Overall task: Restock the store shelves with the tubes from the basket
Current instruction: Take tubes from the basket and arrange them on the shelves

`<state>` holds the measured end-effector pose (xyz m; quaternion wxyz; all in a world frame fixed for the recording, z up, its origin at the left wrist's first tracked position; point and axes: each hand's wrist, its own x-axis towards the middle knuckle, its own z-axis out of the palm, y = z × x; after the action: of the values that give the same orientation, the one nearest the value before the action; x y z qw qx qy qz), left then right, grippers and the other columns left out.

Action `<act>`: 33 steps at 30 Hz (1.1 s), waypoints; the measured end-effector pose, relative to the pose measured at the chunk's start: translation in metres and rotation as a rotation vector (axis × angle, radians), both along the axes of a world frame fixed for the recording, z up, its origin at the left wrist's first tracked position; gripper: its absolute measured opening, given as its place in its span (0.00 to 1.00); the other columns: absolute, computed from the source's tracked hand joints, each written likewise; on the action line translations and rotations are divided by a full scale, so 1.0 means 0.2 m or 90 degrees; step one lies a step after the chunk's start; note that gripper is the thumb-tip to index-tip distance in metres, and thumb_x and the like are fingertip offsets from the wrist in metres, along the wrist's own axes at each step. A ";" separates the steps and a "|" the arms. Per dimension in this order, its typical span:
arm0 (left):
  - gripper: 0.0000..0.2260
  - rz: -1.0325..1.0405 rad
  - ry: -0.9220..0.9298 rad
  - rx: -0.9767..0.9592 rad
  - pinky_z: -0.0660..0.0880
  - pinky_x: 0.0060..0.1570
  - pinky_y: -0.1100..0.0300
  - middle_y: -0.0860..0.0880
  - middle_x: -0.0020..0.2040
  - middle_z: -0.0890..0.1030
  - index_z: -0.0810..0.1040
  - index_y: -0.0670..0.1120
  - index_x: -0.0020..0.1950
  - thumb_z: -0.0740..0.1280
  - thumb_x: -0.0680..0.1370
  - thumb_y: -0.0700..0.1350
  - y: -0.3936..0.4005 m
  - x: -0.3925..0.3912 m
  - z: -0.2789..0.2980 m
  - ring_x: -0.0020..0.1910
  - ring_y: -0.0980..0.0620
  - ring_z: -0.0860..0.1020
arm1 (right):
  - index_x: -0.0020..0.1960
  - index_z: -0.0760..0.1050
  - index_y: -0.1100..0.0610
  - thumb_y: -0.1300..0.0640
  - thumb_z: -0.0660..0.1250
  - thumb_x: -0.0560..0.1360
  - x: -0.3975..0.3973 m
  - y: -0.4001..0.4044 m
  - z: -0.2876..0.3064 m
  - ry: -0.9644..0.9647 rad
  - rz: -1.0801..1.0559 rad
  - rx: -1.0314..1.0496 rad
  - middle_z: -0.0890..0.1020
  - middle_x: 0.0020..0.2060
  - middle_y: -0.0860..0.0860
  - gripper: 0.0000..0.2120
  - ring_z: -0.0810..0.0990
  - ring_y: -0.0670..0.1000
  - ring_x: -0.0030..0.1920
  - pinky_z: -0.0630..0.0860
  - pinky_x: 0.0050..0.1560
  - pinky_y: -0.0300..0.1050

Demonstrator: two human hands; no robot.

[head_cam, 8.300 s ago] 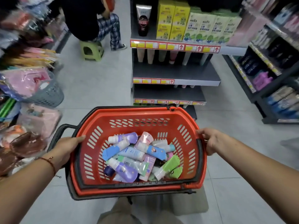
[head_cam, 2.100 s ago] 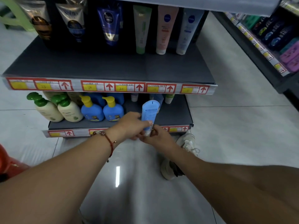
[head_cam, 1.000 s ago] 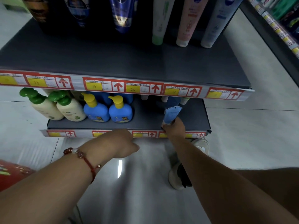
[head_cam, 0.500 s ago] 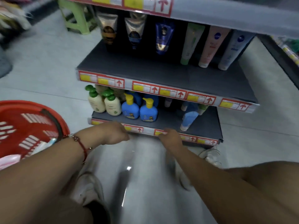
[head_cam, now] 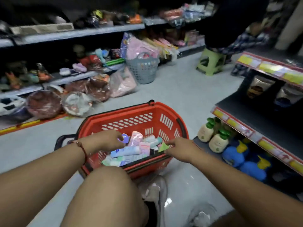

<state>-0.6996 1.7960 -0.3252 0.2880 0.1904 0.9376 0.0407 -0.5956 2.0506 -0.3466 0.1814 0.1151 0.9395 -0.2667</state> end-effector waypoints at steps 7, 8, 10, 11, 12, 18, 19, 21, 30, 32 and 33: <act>0.16 0.112 0.020 -0.083 0.74 0.46 0.59 0.45 0.55 0.83 0.81 0.46 0.57 0.62 0.77 0.54 -0.37 -0.18 -0.39 0.55 0.45 0.81 | 0.70 0.73 0.52 0.49 0.67 0.75 -0.41 -0.27 -0.31 -0.062 0.109 0.033 0.75 0.69 0.51 0.24 0.75 0.51 0.66 0.70 0.63 0.41; 0.17 0.115 0.057 -0.105 0.74 0.47 0.58 0.46 0.56 0.83 0.80 0.48 0.58 0.61 0.76 0.55 -0.35 -0.23 -0.44 0.56 0.45 0.81 | 0.71 0.72 0.53 0.49 0.67 0.75 -0.47 -0.30 -0.38 -0.083 0.132 0.045 0.75 0.69 0.51 0.25 0.74 0.52 0.67 0.70 0.63 0.41; 0.16 0.082 0.078 -0.137 0.76 0.50 0.58 0.47 0.57 0.83 0.79 0.49 0.60 0.61 0.77 0.54 -0.27 -0.32 -0.58 0.56 0.45 0.81 | 0.68 0.73 0.54 0.49 0.66 0.75 -0.59 -0.36 -0.53 -0.121 0.171 0.073 0.77 0.66 0.53 0.23 0.74 0.54 0.66 0.71 0.59 0.42; 0.16 0.057 0.061 -0.134 0.76 0.52 0.58 0.47 0.59 0.82 0.78 0.49 0.61 0.62 0.77 0.53 -0.22 -0.36 -0.66 0.57 0.45 0.80 | 0.66 0.75 0.55 0.49 0.67 0.75 -0.64 -0.38 -0.61 -0.134 0.186 0.072 0.79 0.63 0.54 0.21 0.76 0.56 0.64 0.71 0.55 0.42; 0.17 0.037 0.028 -0.128 0.76 0.54 0.57 0.48 0.61 0.81 0.77 0.50 0.64 0.62 0.77 0.52 -0.18 -0.40 -0.75 0.59 0.45 0.79 | 0.63 0.75 0.55 0.49 0.67 0.75 -0.69 -0.41 -0.68 -0.146 0.196 0.067 0.80 0.60 0.54 0.19 0.77 0.56 0.62 0.71 0.52 0.42; 0.19 0.078 -0.076 -0.054 0.75 0.54 0.55 0.46 0.61 0.79 0.72 0.47 0.63 0.65 0.77 0.56 -0.01 -0.37 -1.18 0.59 0.43 0.78 | 0.68 0.69 0.55 0.48 0.67 0.77 -0.88 -0.50 -1.01 -0.164 0.200 0.065 0.76 0.63 0.55 0.23 0.76 0.56 0.62 0.70 0.53 0.43; 0.22 0.107 -0.081 -0.032 0.75 0.53 0.54 0.46 0.60 0.79 0.71 0.46 0.63 0.66 0.76 0.58 0.00 -0.35 -1.22 0.58 0.43 0.78 | 0.68 0.69 0.55 0.47 0.68 0.76 -0.90 -0.50 -1.04 -0.165 0.202 0.074 0.75 0.63 0.56 0.24 0.76 0.57 0.61 0.70 0.53 0.44; 0.24 0.134 -0.098 -0.005 0.74 0.47 0.55 0.46 0.58 0.79 0.69 0.46 0.63 0.68 0.75 0.59 0.00 -0.36 -1.25 0.54 0.44 0.78 | 0.65 0.71 0.55 0.45 0.71 0.73 -0.92 -0.49 -1.07 -0.169 0.211 0.098 0.74 0.61 0.56 0.25 0.76 0.57 0.59 0.71 0.53 0.47; 0.56 -0.030 -0.297 -0.102 0.77 0.55 0.52 0.43 0.70 0.74 0.39 0.53 0.81 0.78 0.69 0.52 -0.05 -0.36 -1.11 0.59 0.42 0.78 | 0.64 0.71 0.58 0.49 0.74 0.72 -0.90 -0.39 -0.97 -0.193 0.131 0.057 0.77 0.58 0.55 0.26 0.77 0.55 0.58 0.71 0.48 0.44; 0.55 -0.062 -0.254 -0.125 0.75 0.50 0.56 0.43 0.70 0.74 0.35 0.52 0.80 0.76 0.71 0.51 -0.04 -0.30 -1.11 0.59 0.42 0.78 | 0.63 0.70 0.59 0.51 0.75 0.72 -0.87 -0.34 -0.90 -0.196 0.081 0.021 0.78 0.54 0.54 0.25 0.79 0.54 0.53 0.72 0.44 0.43; 0.53 -0.060 -0.243 -0.128 0.74 0.47 0.58 0.43 0.68 0.75 0.36 0.51 0.80 0.75 0.72 0.50 -0.03 -0.29 -1.09 0.58 0.43 0.78 | 0.64 0.69 0.60 0.52 0.75 0.72 -0.85 -0.32 -0.86 -0.192 0.052 0.004 0.77 0.51 0.53 0.26 0.78 0.54 0.50 0.73 0.43 0.43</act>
<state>-0.7573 1.7893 -0.5439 0.4794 0.1929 0.8556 -0.0311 -0.7655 1.9866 -0.5191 0.3307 0.1163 0.9063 -0.2359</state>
